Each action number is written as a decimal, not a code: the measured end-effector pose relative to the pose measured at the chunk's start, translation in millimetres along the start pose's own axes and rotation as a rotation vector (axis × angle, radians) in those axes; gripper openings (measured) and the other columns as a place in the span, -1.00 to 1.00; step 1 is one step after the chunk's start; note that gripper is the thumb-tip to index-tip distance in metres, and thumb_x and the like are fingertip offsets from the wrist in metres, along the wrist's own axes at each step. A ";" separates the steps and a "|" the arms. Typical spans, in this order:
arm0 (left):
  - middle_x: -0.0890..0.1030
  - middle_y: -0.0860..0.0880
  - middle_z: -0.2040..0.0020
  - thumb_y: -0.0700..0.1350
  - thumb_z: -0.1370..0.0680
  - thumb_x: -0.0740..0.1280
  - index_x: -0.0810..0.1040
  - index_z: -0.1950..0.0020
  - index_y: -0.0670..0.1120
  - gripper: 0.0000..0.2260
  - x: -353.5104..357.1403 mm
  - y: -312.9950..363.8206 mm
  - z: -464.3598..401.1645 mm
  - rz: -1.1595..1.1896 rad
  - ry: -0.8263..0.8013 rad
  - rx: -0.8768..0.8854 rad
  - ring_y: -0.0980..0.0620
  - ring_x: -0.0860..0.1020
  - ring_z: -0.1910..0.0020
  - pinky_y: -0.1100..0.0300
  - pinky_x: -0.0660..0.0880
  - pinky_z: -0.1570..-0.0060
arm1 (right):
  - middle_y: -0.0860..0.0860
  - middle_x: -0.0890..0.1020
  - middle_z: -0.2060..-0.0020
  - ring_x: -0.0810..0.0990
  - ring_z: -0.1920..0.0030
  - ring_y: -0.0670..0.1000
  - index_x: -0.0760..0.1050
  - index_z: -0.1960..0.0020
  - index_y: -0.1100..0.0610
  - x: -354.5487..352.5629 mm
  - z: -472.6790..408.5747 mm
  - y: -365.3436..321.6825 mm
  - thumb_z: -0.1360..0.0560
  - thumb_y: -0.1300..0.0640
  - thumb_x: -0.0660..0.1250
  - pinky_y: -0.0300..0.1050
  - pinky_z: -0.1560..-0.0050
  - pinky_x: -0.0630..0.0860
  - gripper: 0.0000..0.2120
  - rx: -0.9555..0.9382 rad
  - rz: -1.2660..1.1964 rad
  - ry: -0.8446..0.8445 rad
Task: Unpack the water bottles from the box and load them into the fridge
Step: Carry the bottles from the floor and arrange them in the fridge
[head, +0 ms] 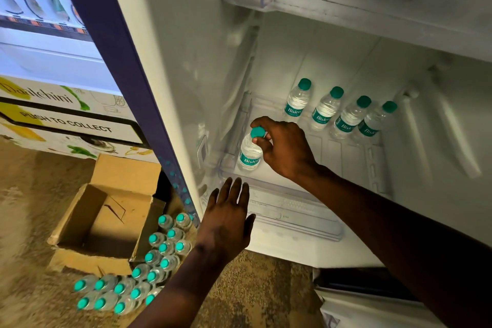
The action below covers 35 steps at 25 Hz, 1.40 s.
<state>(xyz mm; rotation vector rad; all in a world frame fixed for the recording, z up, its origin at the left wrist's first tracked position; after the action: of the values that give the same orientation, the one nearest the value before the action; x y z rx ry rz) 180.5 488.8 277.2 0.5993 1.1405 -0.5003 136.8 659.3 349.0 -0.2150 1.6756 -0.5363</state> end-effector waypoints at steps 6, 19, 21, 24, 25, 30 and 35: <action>0.05 -0.09 -0.64 0.15 -0.66 0.05 -0.03 -0.64 -0.05 -0.39 -1.6 0.4 -5.9 0.035 0.054 -0.021 -0.12 0.00 -0.61 -0.07 0.00 -0.58 | 0.08 0.63 -0.25 0.61 -0.20 0.12 0.47 -0.38 0.03 3.1 2.4 1.7 -0.56 0.05 0.42 -0.04 -0.19 0.57 -0.59 -0.077 0.010 -0.044; 0.54 -0.18 -0.33 0.08 -0.51 0.37 0.51 -0.40 -0.15 -0.48 12.7 -3.4 -20.6 0.008 0.314 0.013 -0.22 0.49 -0.34 -0.11 0.45 -0.31 | 0.17 0.59 -0.17 0.58 -0.17 0.20 0.49 -0.32 0.16 -57.4 -51.0 75.2 -0.52 0.08 0.43 0.02 -0.11 0.53 -0.59 0.056 0.256 0.345; 0.54 -0.18 -0.32 0.07 -0.52 0.36 0.50 -0.40 -0.15 -0.50 15.1 -1.4 -21.7 0.018 0.355 0.045 -0.21 0.47 -0.33 -0.08 0.46 -0.31 | 0.21 0.44 -0.39 0.43 -0.36 0.25 0.35 -0.48 0.16 -64.2 -70.1 88.5 -0.54 0.06 0.41 0.09 -0.27 0.46 -0.44 0.100 0.419 0.203; 0.52 -0.15 -0.32 0.08 -0.54 0.35 0.50 -0.38 -0.14 -0.53 16.2 0.3 -24.5 0.044 0.370 0.039 -0.18 0.45 -0.34 -0.02 0.53 -0.21 | 0.24 0.28 -0.52 0.24 -0.51 0.27 0.14 -0.59 0.18 -61.6 -88.4 98.1 -0.59 0.07 0.37 0.13 -0.44 0.31 -0.32 0.082 0.489 -0.036; 0.52 -0.13 -0.31 0.09 -0.55 0.34 0.51 -0.37 -0.14 -0.54 15.8 0.8 -25.8 0.059 0.376 0.035 -0.16 0.45 -0.33 -0.01 0.56 -0.14 | 0.24 0.30 -0.51 0.24 -0.51 0.27 0.13 -0.59 0.20 -58.0 -91.0 99.8 -0.59 0.10 0.36 0.12 -0.46 0.30 -0.32 0.060 0.493 -0.095; 0.52 -0.11 -0.31 0.15 -0.60 0.27 0.52 -0.34 -0.10 -0.57 17.8 -3.1 -30.1 0.066 0.397 0.035 -0.15 0.44 -0.34 -0.01 0.59 -0.07 | 0.21 0.47 -0.34 0.55 -0.25 0.27 0.39 -0.43 0.23 -49.1 -95.2 100.2 -0.53 0.19 0.44 0.09 -0.29 0.50 -0.48 0.086 0.392 -0.039; 0.48 -0.12 -0.36 0.17 -0.62 0.22 0.47 -0.40 -0.10 -0.54 21.8 -2.2 -28.6 0.066 0.382 0.029 -0.16 0.41 -0.39 -0.04 0.56 -0.17 | 0.21 0.56 -0.16 0.60 -0.09 0.21 0.53 -0.25 0.24 -43.7 -86.8 102.5 -0.48 0.26 0.47 -0.10 -0.05 0.47 -0.64 0.102 0.353 -0.032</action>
<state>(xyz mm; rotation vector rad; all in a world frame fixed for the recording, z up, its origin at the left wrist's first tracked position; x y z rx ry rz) 166.9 504.9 247.9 0.7768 1.4706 -0.3542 76.7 787.1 348.1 0.1447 1.6042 -0.3484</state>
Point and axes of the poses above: each hand's wrist, its own z-axis away from the middle knuckle, its own x-axis out of the palm, y = z × x, the point moved 3 cm from there along -z, towards the middle knuckle
